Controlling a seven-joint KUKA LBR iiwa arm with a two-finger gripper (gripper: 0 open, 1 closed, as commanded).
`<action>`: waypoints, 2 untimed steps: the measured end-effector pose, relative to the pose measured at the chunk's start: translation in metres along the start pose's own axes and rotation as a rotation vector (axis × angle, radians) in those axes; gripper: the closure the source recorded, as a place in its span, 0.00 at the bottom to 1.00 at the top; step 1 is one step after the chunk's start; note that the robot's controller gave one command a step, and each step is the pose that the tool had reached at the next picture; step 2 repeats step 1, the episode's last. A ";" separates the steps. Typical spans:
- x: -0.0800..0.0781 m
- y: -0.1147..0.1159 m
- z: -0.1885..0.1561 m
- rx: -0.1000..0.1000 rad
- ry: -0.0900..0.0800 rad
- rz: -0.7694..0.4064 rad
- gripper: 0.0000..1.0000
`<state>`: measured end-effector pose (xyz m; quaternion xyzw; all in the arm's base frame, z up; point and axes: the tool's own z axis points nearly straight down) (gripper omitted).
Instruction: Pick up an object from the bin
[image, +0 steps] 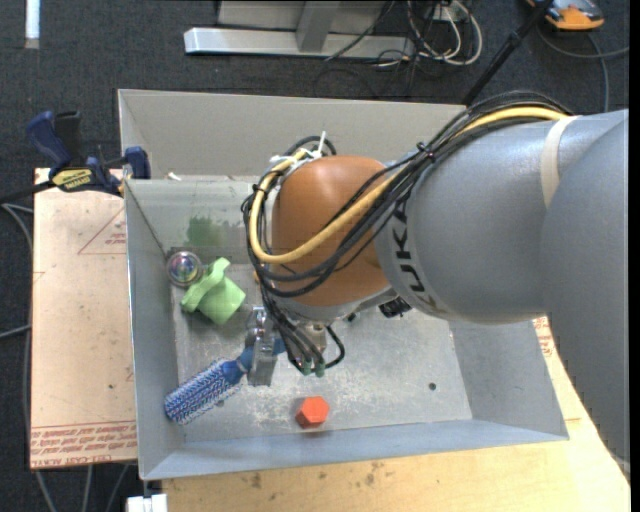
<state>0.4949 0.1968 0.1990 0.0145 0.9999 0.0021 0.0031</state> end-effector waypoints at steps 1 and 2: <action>-0.022 -0.008 -0.117 0.001 -0.004 -0.019 1.00; -0.022 -0.008 -0.117 0.001 -0.004 -0.019 1.00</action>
Offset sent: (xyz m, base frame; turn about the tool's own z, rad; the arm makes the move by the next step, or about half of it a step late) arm 0.0194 -0.0099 0.1129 -0.0187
